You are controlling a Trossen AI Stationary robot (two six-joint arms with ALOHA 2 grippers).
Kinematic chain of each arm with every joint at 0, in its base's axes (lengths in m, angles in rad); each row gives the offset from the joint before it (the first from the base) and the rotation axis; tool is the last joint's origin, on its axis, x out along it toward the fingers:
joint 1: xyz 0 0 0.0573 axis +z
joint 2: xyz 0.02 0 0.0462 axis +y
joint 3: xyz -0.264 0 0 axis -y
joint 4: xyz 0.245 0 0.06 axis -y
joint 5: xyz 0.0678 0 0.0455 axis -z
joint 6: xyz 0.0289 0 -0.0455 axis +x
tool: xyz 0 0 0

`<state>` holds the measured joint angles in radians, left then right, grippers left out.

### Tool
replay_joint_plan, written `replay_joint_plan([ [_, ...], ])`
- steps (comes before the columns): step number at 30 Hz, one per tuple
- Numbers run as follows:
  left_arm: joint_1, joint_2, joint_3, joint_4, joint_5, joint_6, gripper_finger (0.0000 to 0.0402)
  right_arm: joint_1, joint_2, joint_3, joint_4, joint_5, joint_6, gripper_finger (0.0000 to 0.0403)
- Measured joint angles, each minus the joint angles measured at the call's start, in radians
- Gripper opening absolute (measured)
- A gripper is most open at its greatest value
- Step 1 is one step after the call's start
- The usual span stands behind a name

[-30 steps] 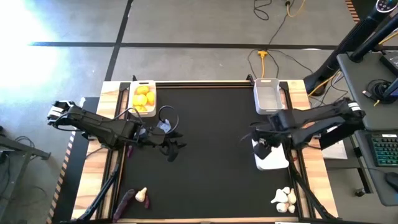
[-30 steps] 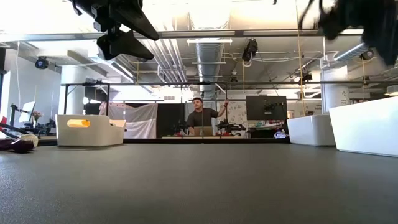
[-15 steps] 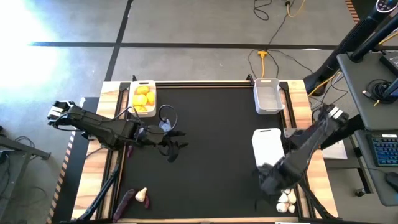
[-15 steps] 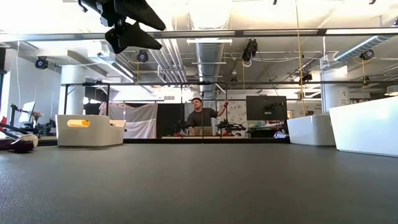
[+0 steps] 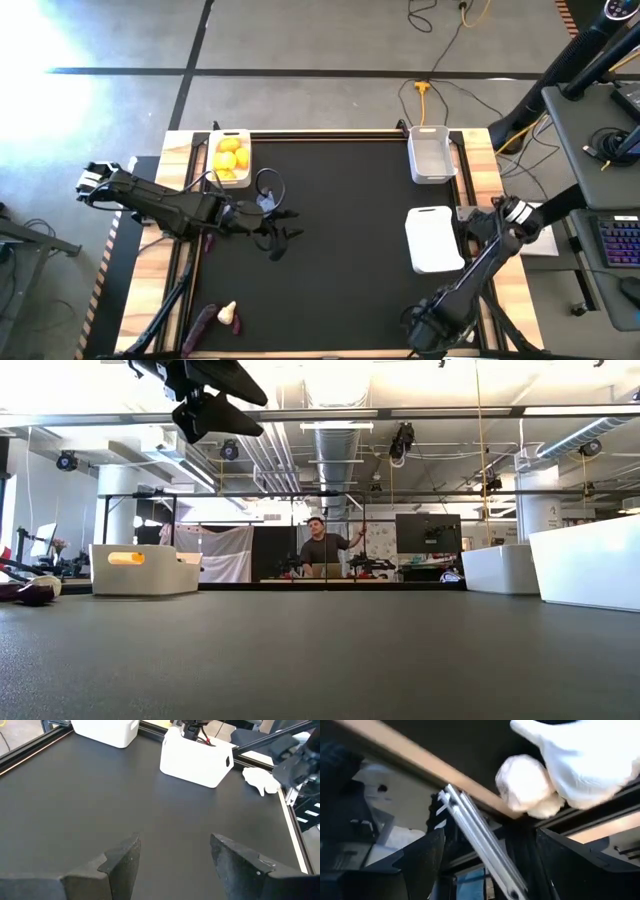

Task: Sort produce into baskets
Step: Put the white garlic into the right white bin

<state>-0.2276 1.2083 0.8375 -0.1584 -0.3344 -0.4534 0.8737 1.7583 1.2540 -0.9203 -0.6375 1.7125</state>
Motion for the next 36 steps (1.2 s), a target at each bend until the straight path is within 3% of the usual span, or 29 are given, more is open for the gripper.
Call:
replay_joint_plan([
  [16,0.0,0.0,0.0,0.015,0.0,0.0,0.0223,0.041,0.094,-0.043,0.012,-0.008,-0.018,0.0304],
  [23,0.002,0.0,0.0,0.055,0.0,0.0,0.0223,0.038,0.097,-0.061,0.009,0.069,-0.059,0.0301],
  [36,0.002,0.0,0.0,0.062,0.001,-0.008,0.0223,0.049,0.097,-0.093,0.01,0.036,-0.148,0.0243],
])
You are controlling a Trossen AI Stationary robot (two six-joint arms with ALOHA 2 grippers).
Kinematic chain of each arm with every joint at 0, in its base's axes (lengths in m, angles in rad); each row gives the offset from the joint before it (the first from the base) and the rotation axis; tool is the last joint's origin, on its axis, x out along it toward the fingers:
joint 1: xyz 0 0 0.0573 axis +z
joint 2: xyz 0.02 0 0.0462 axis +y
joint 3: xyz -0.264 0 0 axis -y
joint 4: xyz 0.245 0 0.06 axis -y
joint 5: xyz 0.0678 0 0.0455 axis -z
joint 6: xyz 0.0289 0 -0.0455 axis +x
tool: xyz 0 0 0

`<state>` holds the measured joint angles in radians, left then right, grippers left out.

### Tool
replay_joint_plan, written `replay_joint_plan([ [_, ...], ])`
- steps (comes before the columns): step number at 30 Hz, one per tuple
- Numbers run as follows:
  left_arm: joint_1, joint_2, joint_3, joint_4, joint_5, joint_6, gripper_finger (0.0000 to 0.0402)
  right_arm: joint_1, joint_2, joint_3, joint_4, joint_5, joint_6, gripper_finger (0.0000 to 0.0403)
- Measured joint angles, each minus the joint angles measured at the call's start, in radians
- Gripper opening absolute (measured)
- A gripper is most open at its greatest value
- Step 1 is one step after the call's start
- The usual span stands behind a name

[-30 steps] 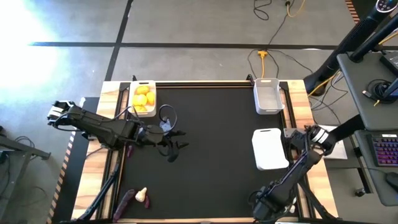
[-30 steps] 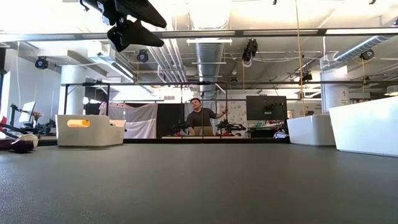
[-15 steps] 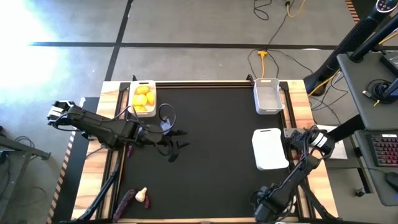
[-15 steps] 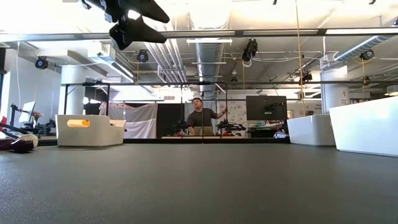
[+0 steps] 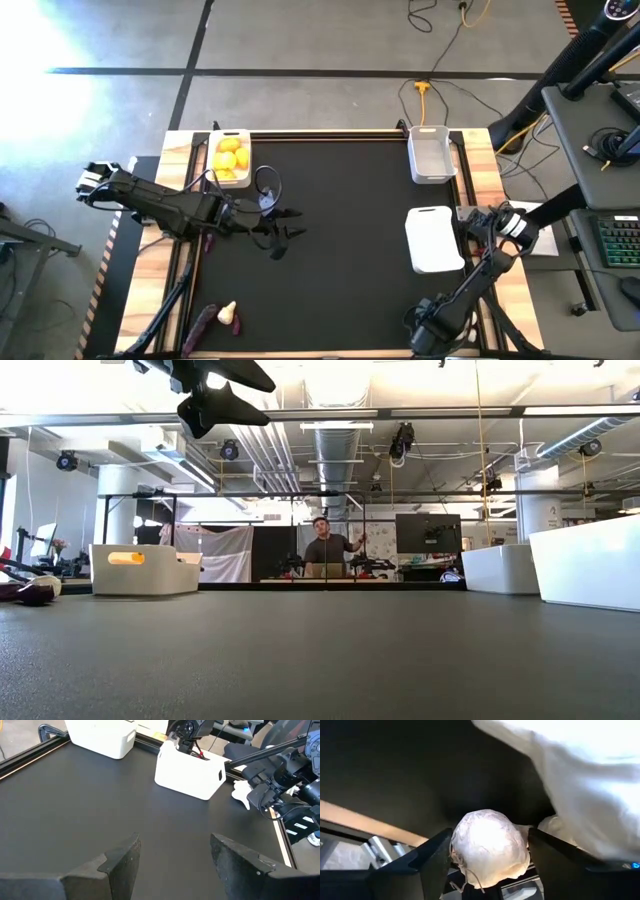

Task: Sort produce into baskets
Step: Put the white garlic into the right white bin

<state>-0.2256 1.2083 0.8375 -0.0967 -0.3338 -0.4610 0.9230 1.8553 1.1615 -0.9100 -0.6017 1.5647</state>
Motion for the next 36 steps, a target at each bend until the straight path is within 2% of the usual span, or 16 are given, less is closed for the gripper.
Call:
replay_joint_plan([
  [13,0.0,0.0,0.0,0.0,0.0,0.0,0.0223,0.0,-0.016,0.024,-0.004,-0.001,-0.039,0.0187],
  [18,0.0,0.0,0.0,0.001,0.0,0.006,0.0223,-0.007,-0.058,0.064,-0.027,0.005,-0.02,0.0182],
  [24,0.0,0.0,0.0,0.004,-0.018,0.008,0.0223,-0.046,-0.121,0.12,-0.133,0.073,-0.023,0.0181],
  [29,0.0,0.0,0.0,0.004,-0.018,0.009,0.0223,-0.108,-0.2,0.214,-0.256,0.197,-0.032,0.0178],
  [36,0.0,0.0,0.0,0.009,-0.018,0.009,0.0223,-0.239,-0.323,0.367,-0.529,0.461,-0.068,0.0178],
])
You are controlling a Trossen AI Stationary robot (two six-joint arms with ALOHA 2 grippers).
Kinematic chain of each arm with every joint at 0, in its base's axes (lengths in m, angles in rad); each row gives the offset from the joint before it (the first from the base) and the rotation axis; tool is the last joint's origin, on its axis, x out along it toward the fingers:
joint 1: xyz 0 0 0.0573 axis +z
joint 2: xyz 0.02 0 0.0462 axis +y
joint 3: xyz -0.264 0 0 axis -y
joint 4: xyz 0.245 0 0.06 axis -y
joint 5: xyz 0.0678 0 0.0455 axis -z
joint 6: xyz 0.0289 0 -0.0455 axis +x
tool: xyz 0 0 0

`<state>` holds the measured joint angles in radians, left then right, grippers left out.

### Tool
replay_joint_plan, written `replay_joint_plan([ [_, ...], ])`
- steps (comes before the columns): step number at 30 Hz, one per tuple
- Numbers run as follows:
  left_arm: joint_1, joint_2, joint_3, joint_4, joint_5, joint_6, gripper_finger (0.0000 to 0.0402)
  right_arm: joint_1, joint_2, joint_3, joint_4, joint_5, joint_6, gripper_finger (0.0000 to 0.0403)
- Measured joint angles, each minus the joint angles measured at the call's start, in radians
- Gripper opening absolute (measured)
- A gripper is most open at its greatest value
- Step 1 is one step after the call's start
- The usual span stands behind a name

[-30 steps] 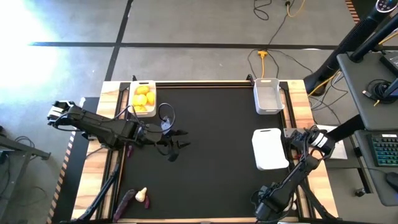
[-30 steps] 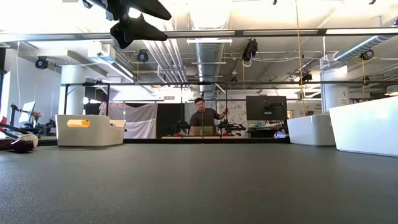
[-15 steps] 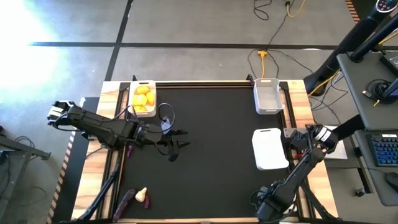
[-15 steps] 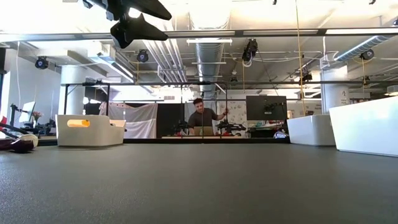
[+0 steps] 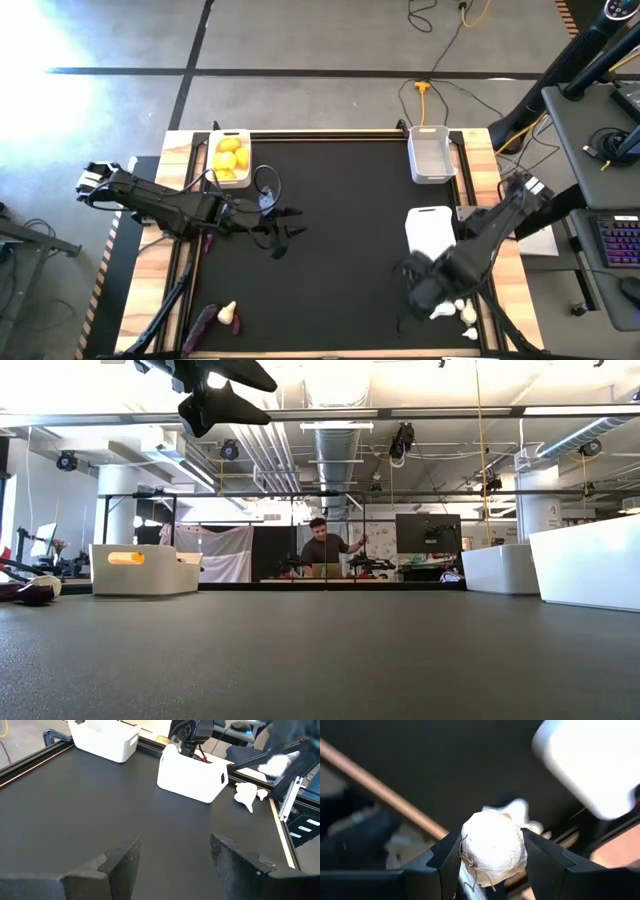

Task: Sort produce into baskets
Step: Put the white garlic into the right white bin

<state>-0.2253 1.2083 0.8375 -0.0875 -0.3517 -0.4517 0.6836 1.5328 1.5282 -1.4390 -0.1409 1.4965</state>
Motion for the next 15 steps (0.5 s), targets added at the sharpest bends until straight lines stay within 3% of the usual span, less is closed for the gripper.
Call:
replay_joint_plan([
  [7,0.0,0.0,0.0,-0.001,0.001,-0.006,0.0223,-0.174,-0.107,-0.055,-0.131,0.154,-0.186,0.0178],
  [15,-0.001,0.0,0.0,-0.002,0.033,-0.04,0.0223,-0.349,-0.185,-0.378,-0.099,0.173,-0.37,0.0178],
])
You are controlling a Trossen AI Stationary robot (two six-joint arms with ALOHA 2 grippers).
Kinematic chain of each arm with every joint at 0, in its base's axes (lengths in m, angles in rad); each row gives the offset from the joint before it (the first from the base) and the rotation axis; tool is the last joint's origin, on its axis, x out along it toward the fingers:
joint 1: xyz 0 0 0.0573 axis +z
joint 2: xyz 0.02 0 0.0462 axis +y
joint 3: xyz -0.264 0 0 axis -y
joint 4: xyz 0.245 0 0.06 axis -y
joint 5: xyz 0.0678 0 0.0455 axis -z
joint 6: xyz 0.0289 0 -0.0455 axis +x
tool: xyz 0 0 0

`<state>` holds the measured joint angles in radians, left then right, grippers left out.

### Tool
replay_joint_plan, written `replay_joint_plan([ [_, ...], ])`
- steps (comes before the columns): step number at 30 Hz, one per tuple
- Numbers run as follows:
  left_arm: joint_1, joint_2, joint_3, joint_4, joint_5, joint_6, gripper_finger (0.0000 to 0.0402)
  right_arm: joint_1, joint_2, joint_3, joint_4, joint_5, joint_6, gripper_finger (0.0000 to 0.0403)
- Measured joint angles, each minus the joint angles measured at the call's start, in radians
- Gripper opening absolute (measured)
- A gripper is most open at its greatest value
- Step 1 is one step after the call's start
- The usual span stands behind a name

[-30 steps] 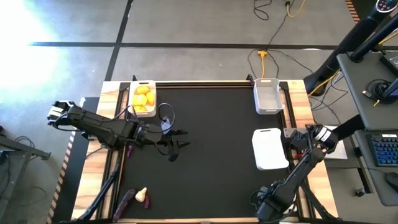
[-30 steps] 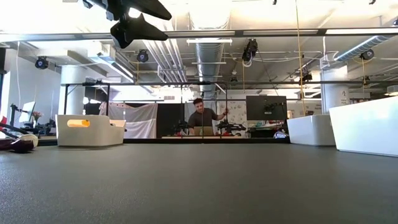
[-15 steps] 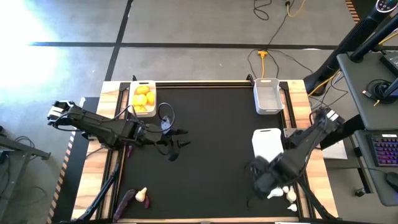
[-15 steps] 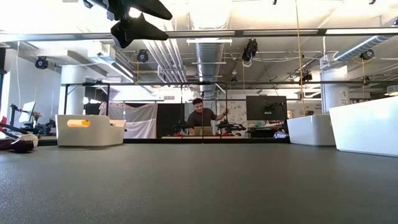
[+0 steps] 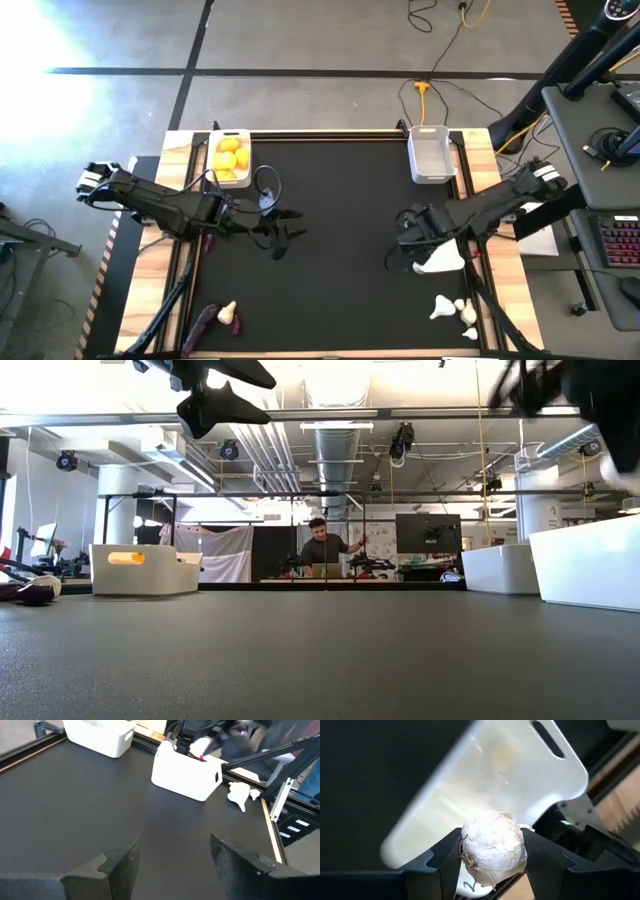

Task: Sort produce into baskets
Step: Put the white garlic into the right white bin

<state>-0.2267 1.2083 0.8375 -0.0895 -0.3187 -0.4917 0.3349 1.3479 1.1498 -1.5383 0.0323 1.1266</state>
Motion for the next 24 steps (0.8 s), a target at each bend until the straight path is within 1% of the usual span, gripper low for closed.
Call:
replay_joint_plan([
  [3,0.0,0.0,0.0,0.0,0.021,-0.013,0.0223,-0.043,-0.04,-0.135,0.063,-0.002,-0.017,0.0178],
  [5,-0.001,0.0,0.0,0.0,0.022,-0.015,0.0223,-0.069,-0.063,-0.213,0.14,-0.002,-0.037,0.0178],
  [8,-0.001,0.0,0.0,0.0,0.022,-0.015,0.0223,-0.107,-0.08,-0.306,0.248,-0.003,-0.079,0.0178],
  [11,-0.001,0.0,0.0,0.0,0.022,-0.015,0.0223,-0.138,-0.077,-0.374,0.312,0.0,-0.12,0.0178],
  [18,-0.001,0.0,0.023,-0.003,0.022,-0.014,0.0223,-0.179,-0.064,-0.422,0.327,0.066,-0.152,0.0181],
  [24,-0.001,0.0,0.042,-0.008,0.022,0.003,0.0223,-0.204,-0.064,-0.423,0.329,0.101,-0.203,0.0221],
])
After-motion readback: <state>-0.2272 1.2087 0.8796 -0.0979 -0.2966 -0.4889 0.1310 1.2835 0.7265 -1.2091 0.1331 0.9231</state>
